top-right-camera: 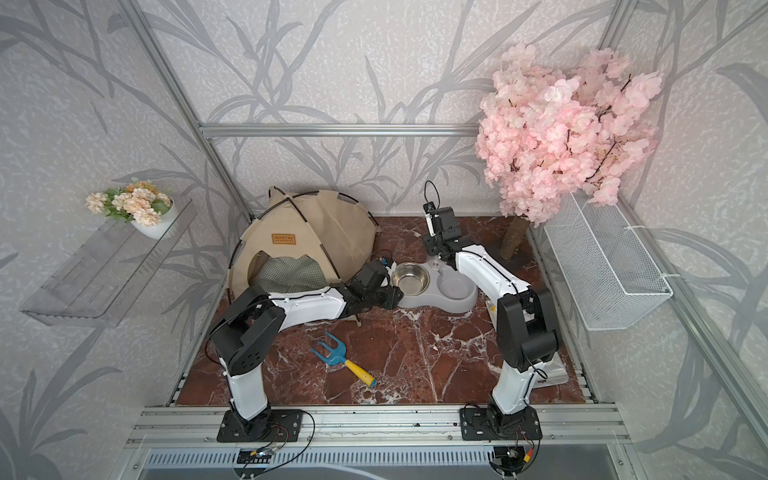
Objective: Place the bottle in the pet food container.
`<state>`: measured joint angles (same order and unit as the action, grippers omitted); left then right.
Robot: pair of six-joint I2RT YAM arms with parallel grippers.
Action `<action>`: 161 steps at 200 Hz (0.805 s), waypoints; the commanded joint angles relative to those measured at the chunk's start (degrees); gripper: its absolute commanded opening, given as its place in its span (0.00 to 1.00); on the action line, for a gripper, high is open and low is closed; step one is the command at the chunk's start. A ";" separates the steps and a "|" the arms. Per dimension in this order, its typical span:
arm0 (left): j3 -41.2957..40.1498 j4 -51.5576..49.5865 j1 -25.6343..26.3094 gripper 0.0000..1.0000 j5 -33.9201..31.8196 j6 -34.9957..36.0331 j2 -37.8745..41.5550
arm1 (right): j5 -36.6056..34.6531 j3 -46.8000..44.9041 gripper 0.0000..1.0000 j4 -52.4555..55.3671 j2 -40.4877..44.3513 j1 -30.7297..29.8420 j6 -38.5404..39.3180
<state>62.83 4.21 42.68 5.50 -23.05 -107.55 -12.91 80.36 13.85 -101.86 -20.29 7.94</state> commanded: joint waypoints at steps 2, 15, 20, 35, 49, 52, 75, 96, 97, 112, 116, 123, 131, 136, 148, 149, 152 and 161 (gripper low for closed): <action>-1.42 2.02 -0.07 0.52 0.87 -1.10 -0.51 | 1.81 -1.60 0.00 7.95 -0.45 -0.79 0.26; -2.09 2.74 -0.05 0.52 1.25 -1.60 -0.52 | 2.44 -1.03 0.00 8.70 -0.88 -0.80 1.32; -2.30 3.02 -0.05 0.52 1.63 -1.96 -0.62 | 2.38 -0.22 0.00 9.82 -1.52 -0.80 1.77; -2.83 3.55 0.19 0.51 2.32 -2.59 -1.00 | 2.19 2.34 0.00 14.62 -3.90 -0.76 0.39; -3.26 3.95 0.24 0.51 2.41 -2.83 -1.24 | 3.43 4.47 0.00 20.73 -6.24 -0.80 -4.65; -3.43 4.11 0.22 0.51 2.40 -2.85 -1.29 | 3.49 4.80 0.00 21.97 -6.75 -0.87 -6.39; -4.40 6.12 0.47 0.50 2.70 -4.21 -2.38 | 3.82 3.00 0.00 27.37 -10.34 -0.84 -21.89; -4.49 7.65 1.93 0.49 3.09 -5.64 -4.29 | 6.67 5.77 0.00 32.80 -16.18 -1.74 -34.40; -4.44 7.65 2.04 0.49 3.11 -5.67 -4.36 | 6.71 6.13 0.00 33.30 -16.53 -1.93 -34.84; -3.82 7.64 3.08 0.48 2.81 -6.03 -5.25 | 4.02 11.77 0.00 41.20 -21.47 -4.53 -41.79; -3.72 7.76 3.26 0.48 2.65 -6.09 -5.38 | 2.95 12.93 0.00 43.09 -22.46 -5.10 -44.21; -3.68 8.07 3.54 0.48 2.53 -6.35 -5.48 | 1.94 13.07 0.00 43.48 -23.24 -5.94 -47.55; -3.59 8.52 3.64 0.48 2.56 -6.67 -5.80 | 2.74 11.26 0.00 40.91 -22.89 -6.25 -50.90; -3.51 8.65 3.77 0.48 2.56 -6.76 -5.84 | 3.59 9.58 0.00 38.67 -22.23 -6.18 -53.17; -3.49 8.45 3.73 0.48 2.46 -7.03 -5.93 | 5.98 7.01 0.00 34.16 -20.78 -5.76 -57.08; -3.54 8.45 3.73 0.47 2.44 -7.02 -5.88 | 6.10 6.87 0.00 34.02 -20.63 -5.79 -57.21; -3.63 8.33 3.73 0.48 2.30 -7.09 -5.79 | 6.12 6.80 0.00 33.45 -20.27 -5.69 -57.57; -3.88 8.04 3.72 0.48 1.87 -7.17 -5.37 | 4.58 7.85 0.00 34.31 -19.78 -5.75 -58.08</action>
<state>59.42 12.84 44.82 5.06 -29.39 -109.47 -23.42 95.55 34.39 -113.23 -23.35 -33.85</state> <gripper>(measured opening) 0.476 0.641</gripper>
